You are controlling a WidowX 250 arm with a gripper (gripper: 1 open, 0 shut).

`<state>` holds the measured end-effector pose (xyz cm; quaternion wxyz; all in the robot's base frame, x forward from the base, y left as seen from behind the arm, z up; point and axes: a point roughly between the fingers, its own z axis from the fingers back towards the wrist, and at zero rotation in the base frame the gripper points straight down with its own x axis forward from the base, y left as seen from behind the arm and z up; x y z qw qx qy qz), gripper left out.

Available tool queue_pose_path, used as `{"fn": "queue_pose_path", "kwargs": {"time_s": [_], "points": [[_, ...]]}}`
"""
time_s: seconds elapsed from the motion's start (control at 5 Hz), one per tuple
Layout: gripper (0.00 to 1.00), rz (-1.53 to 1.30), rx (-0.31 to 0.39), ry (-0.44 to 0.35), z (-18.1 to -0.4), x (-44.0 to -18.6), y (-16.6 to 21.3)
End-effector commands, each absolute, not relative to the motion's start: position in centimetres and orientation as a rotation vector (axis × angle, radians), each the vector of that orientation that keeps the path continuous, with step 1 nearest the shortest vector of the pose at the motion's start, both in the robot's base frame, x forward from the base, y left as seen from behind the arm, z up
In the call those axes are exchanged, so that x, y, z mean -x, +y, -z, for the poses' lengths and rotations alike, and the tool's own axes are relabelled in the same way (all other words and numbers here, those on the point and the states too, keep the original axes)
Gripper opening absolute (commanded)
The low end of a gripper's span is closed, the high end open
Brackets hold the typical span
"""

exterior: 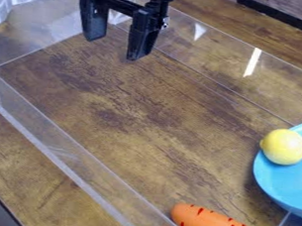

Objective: Put the purple eggplant on the blue tray

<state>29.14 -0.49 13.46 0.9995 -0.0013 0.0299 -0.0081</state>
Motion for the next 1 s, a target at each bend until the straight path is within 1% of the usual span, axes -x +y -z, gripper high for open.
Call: {"fn": "queue_pose_path", "kwargs": {"time_s": [0.0, 0.2, 0.4, 0.6, 0.8], "points": [[1.0, 0.019, 0.002, 0.066, -12.9, -29.7, 0.0], [1.0, 0.021, -0.003, 0.07, -12.4, -30.7, 0.8], [1.0, 0.013, -0.003, 0.066, -12.8, -31.2, 1.4], [1.0, 0.01, -0.012, 0.071, -12.9, -32.0, 2.0], [1.0, -0.003, -0.012, 0.077, -12.8, -32.2, 2.2]]}}
